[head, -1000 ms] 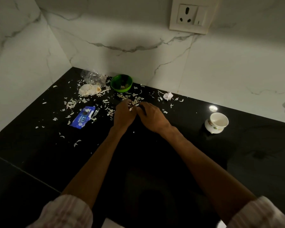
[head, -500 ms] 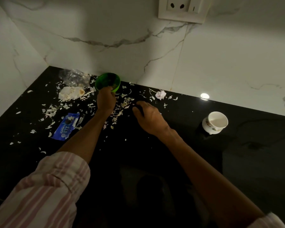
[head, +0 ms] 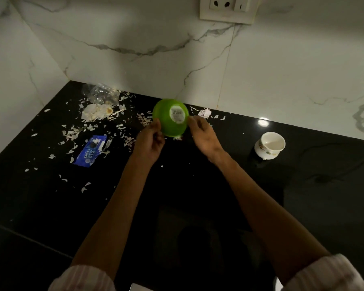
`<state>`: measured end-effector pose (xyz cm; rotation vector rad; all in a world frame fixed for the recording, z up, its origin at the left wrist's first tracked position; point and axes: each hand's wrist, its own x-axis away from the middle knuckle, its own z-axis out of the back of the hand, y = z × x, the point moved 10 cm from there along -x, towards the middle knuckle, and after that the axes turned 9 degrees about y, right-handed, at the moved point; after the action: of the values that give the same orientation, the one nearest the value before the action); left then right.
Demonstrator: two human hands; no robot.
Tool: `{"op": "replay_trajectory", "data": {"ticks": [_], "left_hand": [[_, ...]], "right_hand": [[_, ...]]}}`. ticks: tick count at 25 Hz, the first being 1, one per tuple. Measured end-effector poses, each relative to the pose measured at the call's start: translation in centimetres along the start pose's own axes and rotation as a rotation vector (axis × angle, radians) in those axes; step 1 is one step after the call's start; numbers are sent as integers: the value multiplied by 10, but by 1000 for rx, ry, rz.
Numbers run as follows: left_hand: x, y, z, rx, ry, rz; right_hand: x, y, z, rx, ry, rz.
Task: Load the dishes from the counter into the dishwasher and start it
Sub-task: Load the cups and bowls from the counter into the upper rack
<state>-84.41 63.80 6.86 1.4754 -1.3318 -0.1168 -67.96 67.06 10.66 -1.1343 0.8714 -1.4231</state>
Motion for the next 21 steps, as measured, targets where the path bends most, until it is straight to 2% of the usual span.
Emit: {"op": "replay_trajectory", "data": {"ticks": [1,3,7,9,12,14,16,18,21], "left_hand": [[17,-16,-7,158,-76,121],[37,-33,-10,307,-149,230],[53,-43,-4,365,-164,267],[58,-43,-1,386,-170,262],[71,-45,3,351,-142,225],[87,-40,4,171,-108,88],[112,-30,3,-211,-50,-184],[144,-30,-3,-620,-27,-496],[200,-61,-22,-931,-187,-906]], "right_hand": [[4,6,-3,-113,-39,-75],[14,7,-11,-234,-104,-145],[22,-16,-7,-257,-1,-68],[28,-19,-7,-279,-17,-75],[42,-9,7,-175,-46,-37],[53,1,27,-80,-59,-12],[58,11,62,-4,24,-7],[65,20,105,-40,138,-16],[81,43,161,-135,233,-83]]}}
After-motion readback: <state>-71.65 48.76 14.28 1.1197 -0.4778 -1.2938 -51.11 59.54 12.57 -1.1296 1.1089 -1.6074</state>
